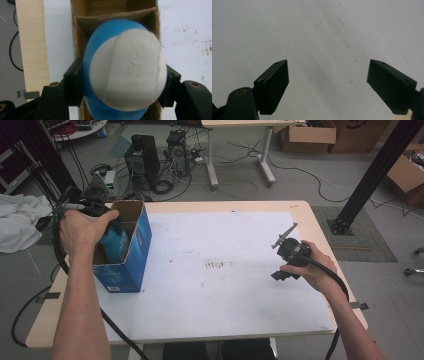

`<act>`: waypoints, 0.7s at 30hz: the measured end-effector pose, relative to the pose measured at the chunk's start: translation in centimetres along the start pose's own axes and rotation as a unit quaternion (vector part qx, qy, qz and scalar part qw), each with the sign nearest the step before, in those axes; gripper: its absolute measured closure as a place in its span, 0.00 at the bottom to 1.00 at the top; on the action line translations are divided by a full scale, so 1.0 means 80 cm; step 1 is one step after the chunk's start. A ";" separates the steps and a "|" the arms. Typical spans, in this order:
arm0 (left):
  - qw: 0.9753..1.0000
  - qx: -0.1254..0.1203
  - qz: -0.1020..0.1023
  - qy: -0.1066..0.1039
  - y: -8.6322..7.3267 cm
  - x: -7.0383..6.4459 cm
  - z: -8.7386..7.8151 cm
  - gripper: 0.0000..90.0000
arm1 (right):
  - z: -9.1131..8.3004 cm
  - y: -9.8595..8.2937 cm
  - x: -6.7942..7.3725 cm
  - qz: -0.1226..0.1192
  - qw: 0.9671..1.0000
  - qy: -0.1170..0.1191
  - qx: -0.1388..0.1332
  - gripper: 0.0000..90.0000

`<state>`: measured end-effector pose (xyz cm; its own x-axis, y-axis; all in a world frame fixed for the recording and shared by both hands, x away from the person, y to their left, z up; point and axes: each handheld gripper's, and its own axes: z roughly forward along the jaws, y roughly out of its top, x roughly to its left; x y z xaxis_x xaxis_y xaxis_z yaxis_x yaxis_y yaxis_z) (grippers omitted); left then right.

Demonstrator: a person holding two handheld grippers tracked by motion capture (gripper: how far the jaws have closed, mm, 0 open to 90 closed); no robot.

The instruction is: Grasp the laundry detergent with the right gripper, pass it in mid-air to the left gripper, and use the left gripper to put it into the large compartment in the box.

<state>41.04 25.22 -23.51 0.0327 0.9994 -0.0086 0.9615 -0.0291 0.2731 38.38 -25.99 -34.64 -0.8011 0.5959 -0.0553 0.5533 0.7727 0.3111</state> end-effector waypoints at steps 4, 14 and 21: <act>1.000 0.001 -0.003 -0.003 -0.004 0.000 0.010 0.42 | 0.001 -0.001 0.000 -0.002 1.000 -0.001 0.001 0.20; 1.000 0.006 -0.007 -0.001 -0.011 0.000 0.030 0.42 | 0.005 -0.002 0.004 -0.003 1.000 0.001 0.005 0.20; 1.000 0.010 -0.007 0.003 -0.016 0.001 0.043 0.42 | 0.010 -0.002 0.006 -0.005 1.000 0.002 0.006 0.20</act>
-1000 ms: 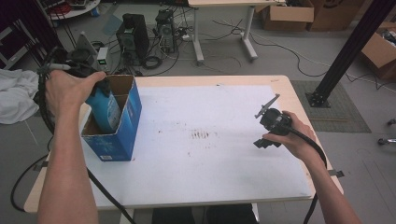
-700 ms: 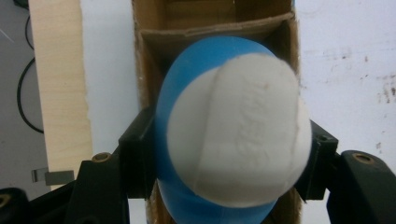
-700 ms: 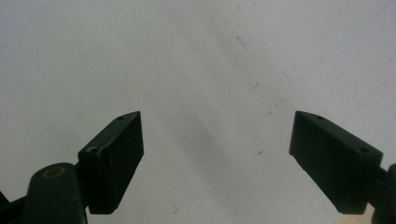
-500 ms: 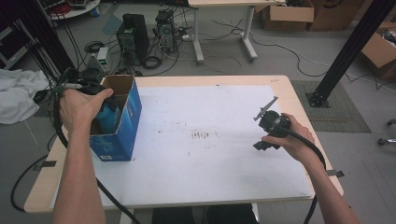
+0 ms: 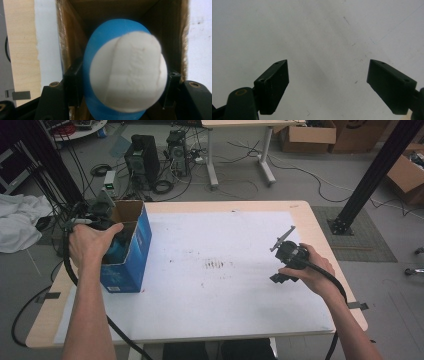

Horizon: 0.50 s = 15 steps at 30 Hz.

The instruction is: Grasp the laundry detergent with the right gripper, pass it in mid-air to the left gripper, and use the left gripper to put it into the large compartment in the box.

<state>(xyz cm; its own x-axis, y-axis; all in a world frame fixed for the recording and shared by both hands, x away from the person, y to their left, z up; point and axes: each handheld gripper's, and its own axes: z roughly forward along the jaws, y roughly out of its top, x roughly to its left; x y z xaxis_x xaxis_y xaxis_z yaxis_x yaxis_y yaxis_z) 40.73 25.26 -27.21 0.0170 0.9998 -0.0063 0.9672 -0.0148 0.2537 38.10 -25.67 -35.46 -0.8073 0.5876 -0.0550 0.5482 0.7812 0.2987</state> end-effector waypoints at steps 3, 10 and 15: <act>1.000 -0.003 -0.002 0.000 -0.002 -0.001 0.005 0.42 | 0.002 -0.001 0.001 0.001 1.000 0.000 0.001 0.20; 1.000 -0.004 -0.001 0.006 -0.004 -0.004 0.009 0.42 | 0.005 -0.004 0.001 0.003 1.000 0.003 0.005 0.20; 1.000 -0.005 -0.002 0.014 -0.003 -0.010 0.010 0.42 | 0.007 -0.004 0.002 0.002 1.000 0.005 0.004 0.20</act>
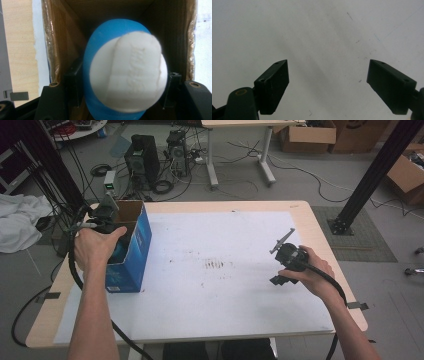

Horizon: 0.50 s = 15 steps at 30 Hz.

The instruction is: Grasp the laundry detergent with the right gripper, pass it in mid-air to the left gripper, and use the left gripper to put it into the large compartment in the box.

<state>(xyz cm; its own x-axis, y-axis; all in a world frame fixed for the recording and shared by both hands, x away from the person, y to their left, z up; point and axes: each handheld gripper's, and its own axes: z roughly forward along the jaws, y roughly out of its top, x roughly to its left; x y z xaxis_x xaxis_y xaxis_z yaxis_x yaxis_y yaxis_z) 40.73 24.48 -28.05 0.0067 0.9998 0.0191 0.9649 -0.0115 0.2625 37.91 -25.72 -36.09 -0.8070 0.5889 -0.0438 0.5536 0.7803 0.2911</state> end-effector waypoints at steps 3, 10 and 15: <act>1.000 0.002 0.003 0.008 0.000 -0.005 0.000 0.42 | 0.001 0.001 0.002 0.000 1.000 0.001 -0.001 0.20; 1.000 -0.003 -0.001 0.006 -0.002 -0.004 0.000 0.42 | 0.001 0.001 0.003 -0.003 1.000 0.002 -0.001 0.20; 1.000 -0.006 -0.003 0.003 -0.003 -0.003 0.001 0.41 | 0.000 -0.001 0.002 -0.001 1.000 0.001 -0.001 0.20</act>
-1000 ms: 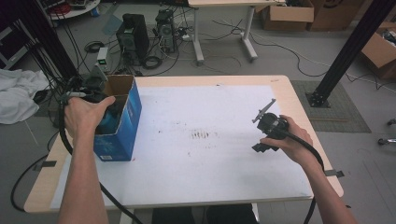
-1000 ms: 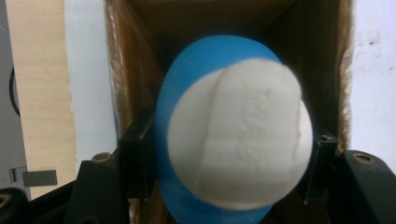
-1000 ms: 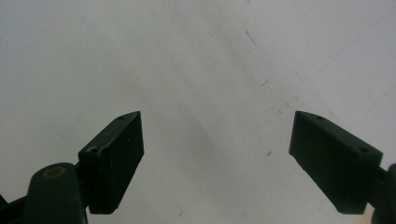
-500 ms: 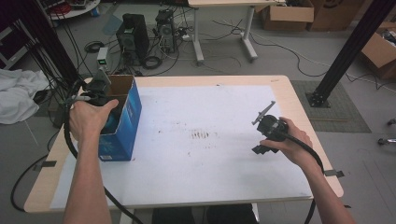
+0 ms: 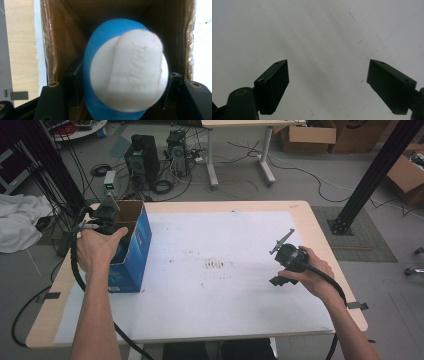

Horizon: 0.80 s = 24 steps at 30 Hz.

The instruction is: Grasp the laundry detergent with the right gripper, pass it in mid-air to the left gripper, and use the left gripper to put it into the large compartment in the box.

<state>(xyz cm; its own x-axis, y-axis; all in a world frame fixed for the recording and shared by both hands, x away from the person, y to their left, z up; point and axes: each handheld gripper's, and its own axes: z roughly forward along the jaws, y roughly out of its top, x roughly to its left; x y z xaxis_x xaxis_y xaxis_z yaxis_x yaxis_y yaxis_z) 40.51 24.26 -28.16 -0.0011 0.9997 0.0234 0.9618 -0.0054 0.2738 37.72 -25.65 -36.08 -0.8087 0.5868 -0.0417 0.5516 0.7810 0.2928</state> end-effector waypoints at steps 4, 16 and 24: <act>1.000 0.002 0.002 0.001 0.001 -0.001 0.000 0.41 | -0.001 0.000 0.000 0.000 1.000 -0.001 0.000 0.20; 1.000 0.003 0.001 0.000 0.000 0.000 0.000 0.41 | 0.000 0.001 0.000 0.000 1.000 0.001 0.001 0.20; 1.000 0.003 -0.001 0.002 0.001 -0.001 0.000 0.41 | 0.000 0.000 0.000 -0.001 1.000 0.001 0.001 0.20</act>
<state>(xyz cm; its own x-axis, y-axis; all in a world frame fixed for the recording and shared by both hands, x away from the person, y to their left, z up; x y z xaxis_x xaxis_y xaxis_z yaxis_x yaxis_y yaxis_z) 40.57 24.21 -28.17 -0.0039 0.9997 0.0261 0.9631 -0.0032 0.2689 37.75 -25.67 -36.04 -0.8097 0.5855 -0.0405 0.5509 0.7820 0.2916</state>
